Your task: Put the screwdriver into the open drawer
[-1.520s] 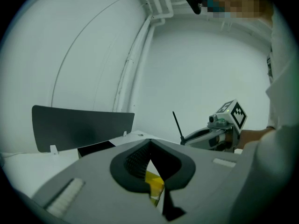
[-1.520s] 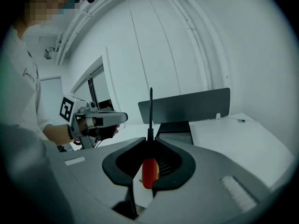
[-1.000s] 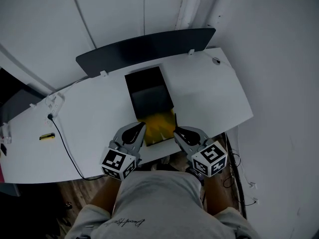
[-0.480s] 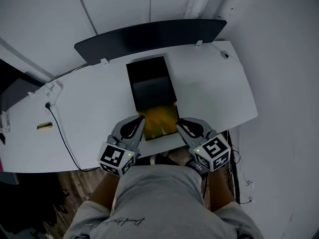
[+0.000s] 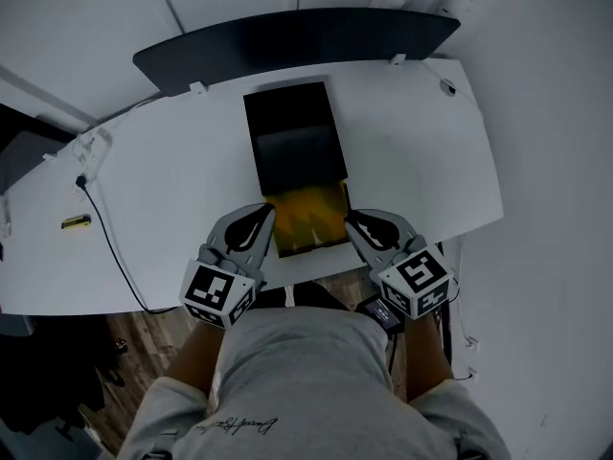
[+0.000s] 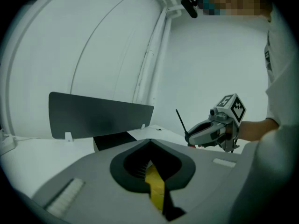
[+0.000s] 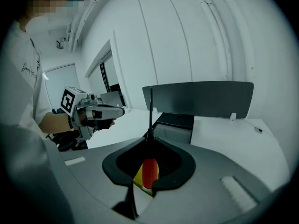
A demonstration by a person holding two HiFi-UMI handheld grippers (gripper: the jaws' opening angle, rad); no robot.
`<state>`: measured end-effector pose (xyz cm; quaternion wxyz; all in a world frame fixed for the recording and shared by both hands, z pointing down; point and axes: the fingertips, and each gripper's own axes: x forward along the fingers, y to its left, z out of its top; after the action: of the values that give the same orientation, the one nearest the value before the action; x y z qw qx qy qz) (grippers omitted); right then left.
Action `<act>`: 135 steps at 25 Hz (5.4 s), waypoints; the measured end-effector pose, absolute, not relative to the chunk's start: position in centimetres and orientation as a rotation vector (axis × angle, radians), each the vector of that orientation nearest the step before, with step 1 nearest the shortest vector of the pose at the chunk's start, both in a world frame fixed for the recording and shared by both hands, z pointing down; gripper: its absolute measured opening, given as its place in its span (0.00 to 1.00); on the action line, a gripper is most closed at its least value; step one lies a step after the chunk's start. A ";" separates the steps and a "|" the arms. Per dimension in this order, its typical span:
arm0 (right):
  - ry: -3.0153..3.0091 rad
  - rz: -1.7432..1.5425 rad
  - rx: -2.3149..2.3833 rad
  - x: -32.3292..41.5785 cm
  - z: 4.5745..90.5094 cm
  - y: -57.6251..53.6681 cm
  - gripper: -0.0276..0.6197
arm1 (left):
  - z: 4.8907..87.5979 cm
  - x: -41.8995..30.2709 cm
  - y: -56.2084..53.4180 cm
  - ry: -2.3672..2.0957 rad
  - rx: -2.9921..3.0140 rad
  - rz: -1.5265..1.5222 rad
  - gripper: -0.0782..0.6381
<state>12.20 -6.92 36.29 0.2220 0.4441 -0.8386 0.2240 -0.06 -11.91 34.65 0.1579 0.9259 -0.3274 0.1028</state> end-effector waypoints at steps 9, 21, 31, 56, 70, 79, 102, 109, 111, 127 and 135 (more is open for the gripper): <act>-2.278 0.637 1.187 12.5 39.0 -8.2 0.16 | 36.9 -0.8 -12.4 -0.954 2.609 0.335 0.11; -2.222 0.599 1.099 12.0 42.2 -9.4 0.15 | 38.9 -1.6 -13.3 -0.986 2.548 0.326 0.11; -2.184 0.543 1.006 10.5 44.4 -10.0 0.15 | 40.6 -2.4 -13.6 -1.002 2.518 0.323 0.11; -1.958 0.356 0.688 8.6 52.6 -9.0 0.15 | 43.0 -4.2 -13.7 -1.049 2.461 0.331 0.11; -1.860 0.353 0.541 7.7 55.8 -9.0 0.16 | 44.4 -5.1 -13.1 -1.057 2.438 0.358 0.11; -1.821 0.358 0.499 7.3 56.9 -9.4 0.15 | 44.9 -5.7 -13.2 -1.074 2.416 0.355 0.11; -1.725 0.376 0.425 6.8 58.7 -9.3 0.16 | 45.4 -6.7 -13.1 -1.082 2.403 0.344 0.11; -1.711 0.394 0.409 6.7 58.8 -9.3 0.16 | 45.6 -6.8 -13.1 -1.072 2.404 0.342 0.11; -1.707 0.401 0.402 6.7 58.9 -9.4 0.16 | 45.6 -6.8 -13.2 -1.070 2.404 0.342 0.11; -1.683 0.395 0.351 6.8 58.8 -9.3 0.16 | 45.6 -6.8 -13.3 -1.060 2.404 0.343 0.11; -1.680 0.401 0.348 6.5 58.8 -8.9 0.22 | 45.6 -6.8 -13.4 -1.057 2.410 0.344 0.11</act>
<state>6.53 -8.88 58.82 0.6364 0.1524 -0.7355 0.1757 -6.78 -13.38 45.60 0.2415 0.8812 -0.3864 0.1258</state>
